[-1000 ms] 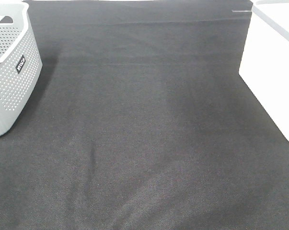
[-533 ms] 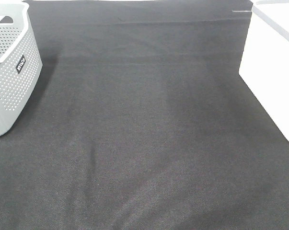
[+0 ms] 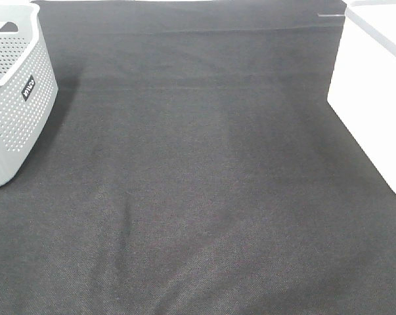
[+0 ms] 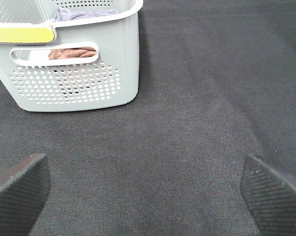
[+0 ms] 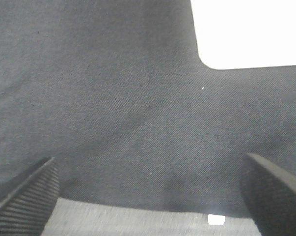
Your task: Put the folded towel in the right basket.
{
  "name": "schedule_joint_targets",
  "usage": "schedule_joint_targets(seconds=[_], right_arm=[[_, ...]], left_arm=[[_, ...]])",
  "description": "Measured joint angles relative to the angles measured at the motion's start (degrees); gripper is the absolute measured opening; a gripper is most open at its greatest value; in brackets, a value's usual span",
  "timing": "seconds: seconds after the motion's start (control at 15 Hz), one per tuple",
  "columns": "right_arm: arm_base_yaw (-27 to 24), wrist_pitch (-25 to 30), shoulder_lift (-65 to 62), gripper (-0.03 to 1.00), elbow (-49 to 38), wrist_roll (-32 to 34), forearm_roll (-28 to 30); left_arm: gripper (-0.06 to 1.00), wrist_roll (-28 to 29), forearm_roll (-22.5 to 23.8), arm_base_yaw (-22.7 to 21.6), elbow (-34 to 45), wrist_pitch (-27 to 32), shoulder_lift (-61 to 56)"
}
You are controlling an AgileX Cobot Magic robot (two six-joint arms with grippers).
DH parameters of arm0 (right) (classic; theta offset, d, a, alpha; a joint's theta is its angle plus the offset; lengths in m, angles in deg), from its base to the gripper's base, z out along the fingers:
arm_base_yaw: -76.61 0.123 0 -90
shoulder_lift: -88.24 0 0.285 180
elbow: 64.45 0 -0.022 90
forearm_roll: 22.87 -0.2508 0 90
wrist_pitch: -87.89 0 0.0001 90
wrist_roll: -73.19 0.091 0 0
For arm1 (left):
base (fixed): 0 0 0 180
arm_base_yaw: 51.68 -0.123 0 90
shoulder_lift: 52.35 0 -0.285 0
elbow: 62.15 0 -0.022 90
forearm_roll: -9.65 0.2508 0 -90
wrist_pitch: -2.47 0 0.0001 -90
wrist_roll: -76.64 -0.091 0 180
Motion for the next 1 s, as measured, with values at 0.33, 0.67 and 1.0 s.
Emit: schedule_joint_targets(seconds=[0.33, 0.67, 1.0], right_arm=[[0.00, 1.49, -8.48, 0.97, -0.17, 1.89, 0.86], [0.00, 2.01, -9.80, 0.97, -0.29, 2.29, 1.43], [0.00, 2.06, -9.80, 0.97, -0.29, 2.29, 2.35]], left_arm=[[0.98, 0.00, 0.00, 0.00, 0.00, 0.00, 0.00], [0.98, 0.00, 0.00, 0.00, 0.00, 0.00, 0.00], [0.98, 0.00, 0.00, 0.00, 0.00, 0.00, 0.00]])
